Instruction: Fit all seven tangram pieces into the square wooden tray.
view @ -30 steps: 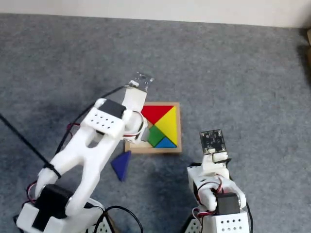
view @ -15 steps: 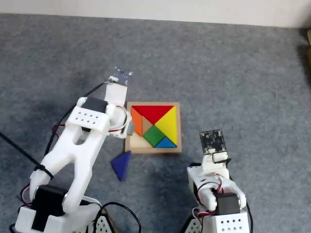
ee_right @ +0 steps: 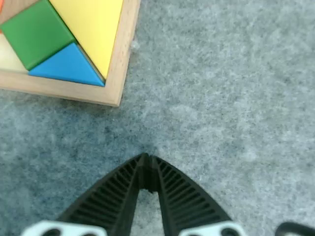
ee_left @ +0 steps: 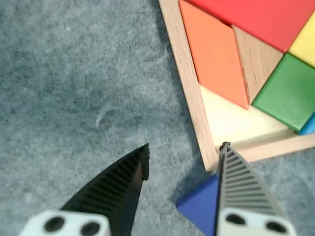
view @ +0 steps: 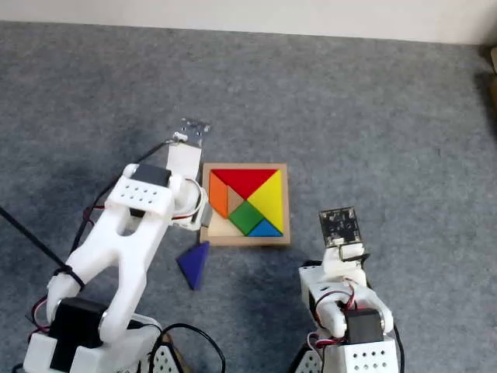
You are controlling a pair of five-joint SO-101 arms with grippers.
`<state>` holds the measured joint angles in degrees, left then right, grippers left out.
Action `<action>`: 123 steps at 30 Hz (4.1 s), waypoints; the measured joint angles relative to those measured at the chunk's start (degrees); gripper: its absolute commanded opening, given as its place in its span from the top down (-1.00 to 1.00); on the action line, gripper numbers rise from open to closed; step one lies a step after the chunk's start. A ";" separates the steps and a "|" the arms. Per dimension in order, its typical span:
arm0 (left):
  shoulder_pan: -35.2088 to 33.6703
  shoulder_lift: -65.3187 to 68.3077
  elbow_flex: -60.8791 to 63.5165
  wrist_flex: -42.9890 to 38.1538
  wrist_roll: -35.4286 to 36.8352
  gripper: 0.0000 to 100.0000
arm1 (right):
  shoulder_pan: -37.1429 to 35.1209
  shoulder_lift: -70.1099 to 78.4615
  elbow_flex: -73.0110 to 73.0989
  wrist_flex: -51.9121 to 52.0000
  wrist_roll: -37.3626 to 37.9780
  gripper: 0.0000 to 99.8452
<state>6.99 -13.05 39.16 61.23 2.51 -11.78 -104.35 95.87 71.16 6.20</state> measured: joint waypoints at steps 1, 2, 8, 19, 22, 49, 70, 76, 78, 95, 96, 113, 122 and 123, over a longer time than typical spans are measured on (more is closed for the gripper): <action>0.00 0.00 0.70 -0.97 0.00 0.54 | 0.00 0.00 0.00 0.00 0.00 0.99; 0.00 0.00 1.32 -2.29 0.00 0.53 | 0.00 0.00 0.00 0.00 0.00 0.99; 0.00 0.00 4.40 -9.67 0.00 0.53 | 0.00 0.00 0.00 0.00 0.00 0.99; 0.00 4.57 3.96 -15.12 0.00 0.54 | 0.00 0.00 0.00 0.00 0.00 0.99; 0.00 11.08 0.00 -15.21 0.00 0.54 | 0.00 0.00 0.00 0.00 0.00 0.99; -0.53 1.67 -9.67 15.03 3.52 0.36 | 0.00 0.00 0.00 0.00 0.00 0.99; -0.53 1.49 10.99 -1.05 0.44 0.50 | 0.00 0.00 0.00 0.00 0.00 0.99; -0.53 1.49 12.04 -1.05 0.44 0.50 | 0.00 0.00 0.00 0.00 0.00 0.99; -0.53 1.49 12.04 -1.05 0.44 0.50 | 0.00 0.00 0.00 0.00 0.00 0.99; -4.31 1.41 13.19 3.87 1.93 0.50 | 0.00 0.00 0.00 0.00 0.00 0.99; -4.31 1.41 13.19 3.87 2.02 0.50 | 0.00 0.00 0.00 0.00 0.00 0.99; -2.46 0.70 14.07 3.34 2.29 0.64 | 0.00 0.00 0.00 0.00 0.00 0.99; -1.93 0.44 14.15 3.08 2.20 0.65 | 0.00 0.00 0.00 0.00 0.00 0.99; -1.85 0.44 14.15 3.08 2.20 0.65 | 0.00 0.00 0.00 0.00 0.00 0.99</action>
<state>5.14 -12.62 53.32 64.31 4.70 -11.78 -104.35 95.87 71.16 6.20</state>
